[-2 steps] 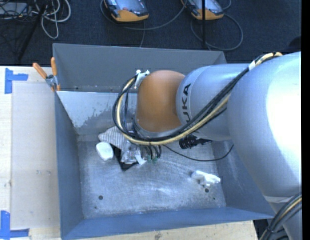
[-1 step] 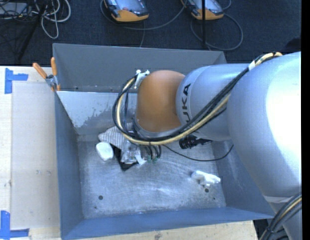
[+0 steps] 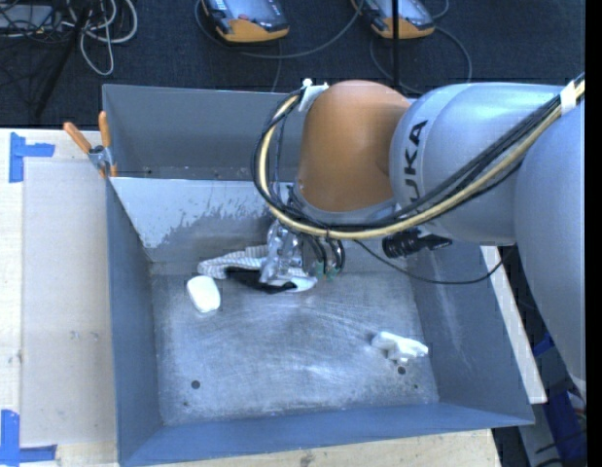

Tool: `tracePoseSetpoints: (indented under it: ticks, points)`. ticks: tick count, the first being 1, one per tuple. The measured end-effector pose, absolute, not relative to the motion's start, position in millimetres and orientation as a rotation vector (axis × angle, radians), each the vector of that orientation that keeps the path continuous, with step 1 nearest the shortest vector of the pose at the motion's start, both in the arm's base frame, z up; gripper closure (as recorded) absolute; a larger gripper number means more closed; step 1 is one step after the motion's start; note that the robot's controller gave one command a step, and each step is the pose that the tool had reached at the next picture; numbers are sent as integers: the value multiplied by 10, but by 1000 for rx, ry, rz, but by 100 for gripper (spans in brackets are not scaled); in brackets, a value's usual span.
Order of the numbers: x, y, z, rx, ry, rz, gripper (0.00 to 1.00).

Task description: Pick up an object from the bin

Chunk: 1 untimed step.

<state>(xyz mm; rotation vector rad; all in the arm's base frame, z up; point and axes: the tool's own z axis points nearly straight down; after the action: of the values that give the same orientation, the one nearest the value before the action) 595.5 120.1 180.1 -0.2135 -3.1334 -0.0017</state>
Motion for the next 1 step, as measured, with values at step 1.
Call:
tracePoseSetpoints:
  ticks: [1]
  points:
    - [5955, 1201, 1801, -215, -3133, -2, 100]
